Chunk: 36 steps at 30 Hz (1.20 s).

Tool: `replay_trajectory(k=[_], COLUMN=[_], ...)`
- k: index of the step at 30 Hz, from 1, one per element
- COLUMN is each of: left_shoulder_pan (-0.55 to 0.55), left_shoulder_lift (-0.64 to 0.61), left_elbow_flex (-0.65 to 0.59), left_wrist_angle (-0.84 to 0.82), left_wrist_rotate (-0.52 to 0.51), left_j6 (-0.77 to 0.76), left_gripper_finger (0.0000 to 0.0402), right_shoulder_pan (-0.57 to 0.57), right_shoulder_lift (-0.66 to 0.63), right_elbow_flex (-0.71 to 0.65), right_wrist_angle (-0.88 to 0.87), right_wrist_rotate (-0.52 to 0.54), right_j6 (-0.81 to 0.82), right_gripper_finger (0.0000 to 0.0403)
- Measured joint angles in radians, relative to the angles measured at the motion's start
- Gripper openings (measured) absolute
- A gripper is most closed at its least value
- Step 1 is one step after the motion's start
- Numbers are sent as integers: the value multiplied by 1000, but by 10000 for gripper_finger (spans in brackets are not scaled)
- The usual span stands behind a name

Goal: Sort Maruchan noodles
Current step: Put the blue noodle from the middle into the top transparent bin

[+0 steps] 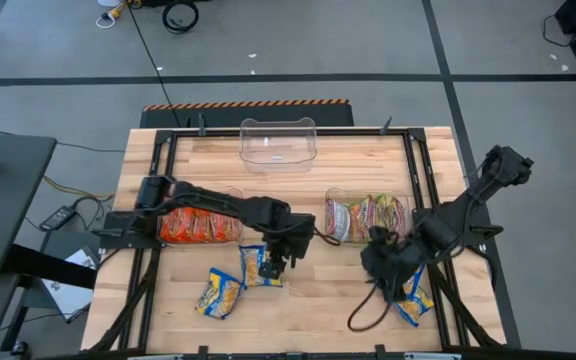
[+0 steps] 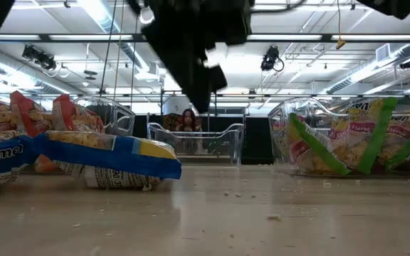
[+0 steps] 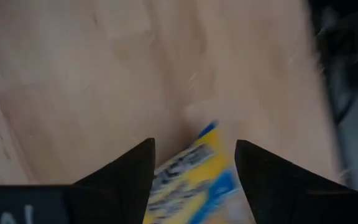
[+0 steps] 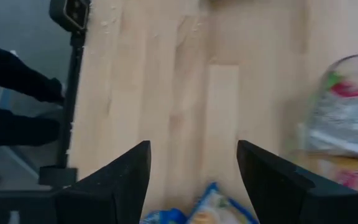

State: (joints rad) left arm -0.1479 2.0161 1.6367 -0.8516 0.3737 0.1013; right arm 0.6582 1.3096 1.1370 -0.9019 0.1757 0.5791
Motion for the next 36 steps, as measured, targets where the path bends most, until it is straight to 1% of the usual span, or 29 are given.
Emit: replay_trajectory(k=[2,4,8,12,17,19,21,24,27,31,34,36], left_shoulder_pan=[11,21,39,48,47,46,48,69,110,180,231,258], left_shoulder_lift=[36,62,97,124,132,134,134,135,132,129,129,128], left_elbow_flex=[0,0,0,0,0,0,0,0,0,19,44,56], left_wrist_angle=[7,2,-83,-161,-142,-154,-199,-280,-280,-274,-297,-329], left_wrist_rotate=[-7,-1,15,5,-23,-23,-27,-66,-115,-134,-117,-66], left_j6=[90,146,245,348,373,333,254,138,38,-102,-170,-177], left_gripper_finger=[225,222,218,217,217,217,217,217,217,217,217,217], right_shoulder_pan=[19,29,40,40,19,14,7,6,5,-8,-19,-24], right_shoulder_lift=[27,48,86,125,162,166,168,170,171,171,171,171], right_elbow_flex=[0,0,0,0,0,0,0,0,0,0,0,0], right_wrist_angle=[29,75,174,206,232,237,246,251,252,263,281,287], right_wrist_rotate=[0,-9,-38,-40,-47,-46,-32,4,55,93,96,96], right_j6=[42,79,106,111,162,171,187,188,181,179,177,167], right_gripper_finger=[243,243,243,243,243,242,242,242,242,242,242,242])
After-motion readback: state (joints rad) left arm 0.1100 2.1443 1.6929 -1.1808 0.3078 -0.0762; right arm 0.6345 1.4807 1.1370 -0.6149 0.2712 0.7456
